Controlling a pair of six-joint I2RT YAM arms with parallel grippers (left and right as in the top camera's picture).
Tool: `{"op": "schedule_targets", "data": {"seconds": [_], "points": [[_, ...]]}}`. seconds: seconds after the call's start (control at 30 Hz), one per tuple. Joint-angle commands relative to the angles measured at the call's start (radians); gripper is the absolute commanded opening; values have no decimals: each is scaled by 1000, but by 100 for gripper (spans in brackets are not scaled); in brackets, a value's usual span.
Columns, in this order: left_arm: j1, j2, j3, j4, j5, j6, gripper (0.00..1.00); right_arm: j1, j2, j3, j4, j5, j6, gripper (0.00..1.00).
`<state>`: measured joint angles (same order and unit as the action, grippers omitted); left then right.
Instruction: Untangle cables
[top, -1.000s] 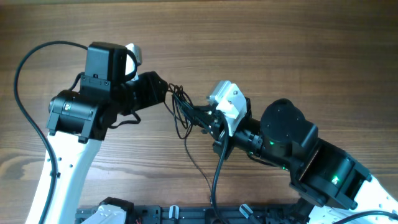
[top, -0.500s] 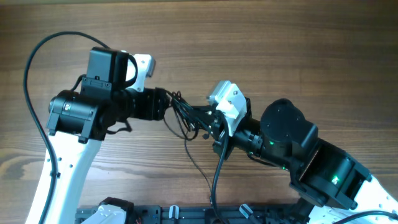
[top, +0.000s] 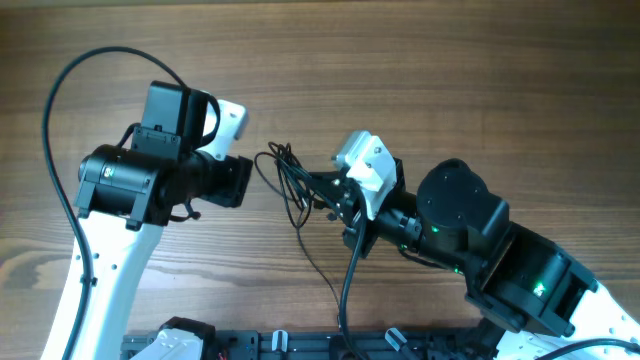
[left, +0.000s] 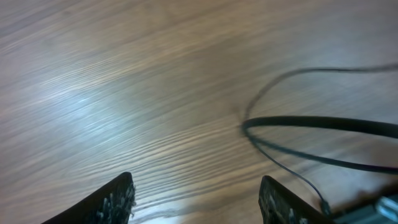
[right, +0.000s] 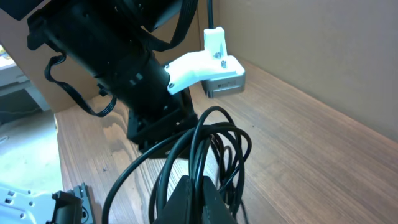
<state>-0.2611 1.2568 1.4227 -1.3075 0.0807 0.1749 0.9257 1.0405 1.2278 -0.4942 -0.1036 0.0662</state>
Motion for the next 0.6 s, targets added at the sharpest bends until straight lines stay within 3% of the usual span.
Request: {"op": "schedule_targets", "data": {"seconds": [0.0,0.2,0.57], "points": [[-5,2,10,-3,150,113,66,-4,-12,16,8,3,-18,4],[-5,2,10,-2,298,238,66,-4,-12,16,7,3,-22,4],[-5,43,10,100,298,237,59,-4,-12,16,7,-2,-21,4]]}}
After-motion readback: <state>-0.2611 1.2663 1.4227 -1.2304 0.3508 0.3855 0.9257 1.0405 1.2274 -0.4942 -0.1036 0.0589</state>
